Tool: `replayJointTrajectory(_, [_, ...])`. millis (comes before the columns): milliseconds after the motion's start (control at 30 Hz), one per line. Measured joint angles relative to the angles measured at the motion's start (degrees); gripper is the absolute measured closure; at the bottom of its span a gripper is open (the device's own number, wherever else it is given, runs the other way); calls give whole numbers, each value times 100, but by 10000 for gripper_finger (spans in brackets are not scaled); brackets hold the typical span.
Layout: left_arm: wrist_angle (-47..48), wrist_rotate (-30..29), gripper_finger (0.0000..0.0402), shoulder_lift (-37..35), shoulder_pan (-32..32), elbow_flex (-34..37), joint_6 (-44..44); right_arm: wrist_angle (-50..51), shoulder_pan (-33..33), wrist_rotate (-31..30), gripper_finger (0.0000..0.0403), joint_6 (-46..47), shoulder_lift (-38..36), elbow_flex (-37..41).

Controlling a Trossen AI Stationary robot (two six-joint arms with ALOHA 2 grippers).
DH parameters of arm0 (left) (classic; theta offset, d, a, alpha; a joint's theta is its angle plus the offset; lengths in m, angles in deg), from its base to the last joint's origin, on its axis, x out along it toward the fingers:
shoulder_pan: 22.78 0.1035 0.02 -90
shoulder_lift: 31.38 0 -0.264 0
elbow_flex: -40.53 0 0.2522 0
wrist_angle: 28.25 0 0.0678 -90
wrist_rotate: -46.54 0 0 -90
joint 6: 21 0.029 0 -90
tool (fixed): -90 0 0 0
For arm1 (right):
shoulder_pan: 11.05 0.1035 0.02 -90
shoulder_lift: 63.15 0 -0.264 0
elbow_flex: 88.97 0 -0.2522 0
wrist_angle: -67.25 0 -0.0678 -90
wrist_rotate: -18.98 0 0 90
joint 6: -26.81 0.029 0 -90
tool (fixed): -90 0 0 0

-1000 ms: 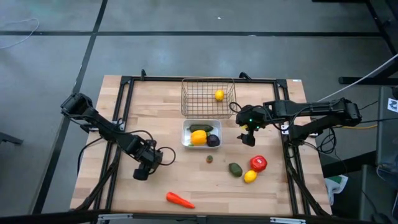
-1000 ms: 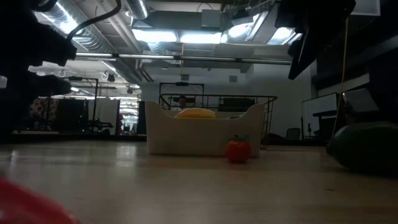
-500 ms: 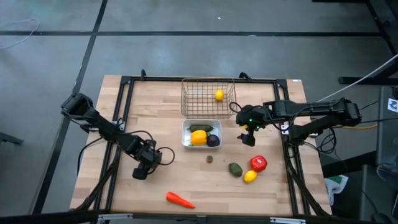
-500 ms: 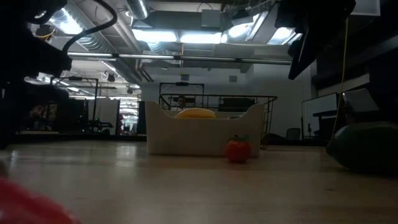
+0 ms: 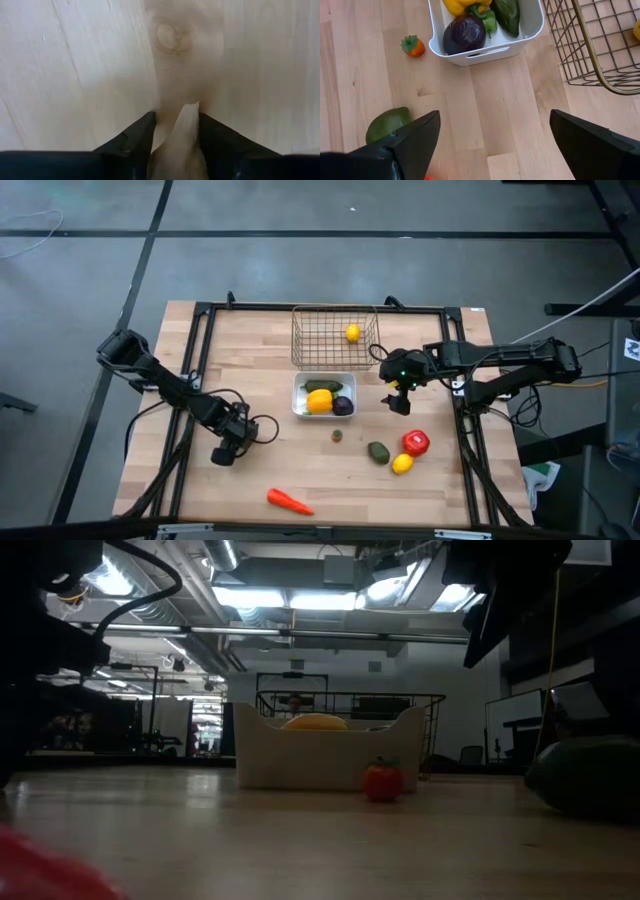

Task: Sort produce into baskets
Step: Put the garlic into the white bin

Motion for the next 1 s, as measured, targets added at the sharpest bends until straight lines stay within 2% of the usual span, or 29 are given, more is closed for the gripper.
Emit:
replayJointTrajectory(267, [-42,-53,324,2,4,11,-8,2,-2,0,31,0,0,0])
replayJointTrajectory(433, [-47,-24,352,5,4,3,-129,2,-2,0,31,0,0,0])
replayJointTrajectory(767, [-25,38,355,10,25,-67,-129,2,-1,0,31,0,0,0])
replayJointTrajectory(1000, [-112,111,360,24,305,-455,-126,0,0,0,31,0,0,0])
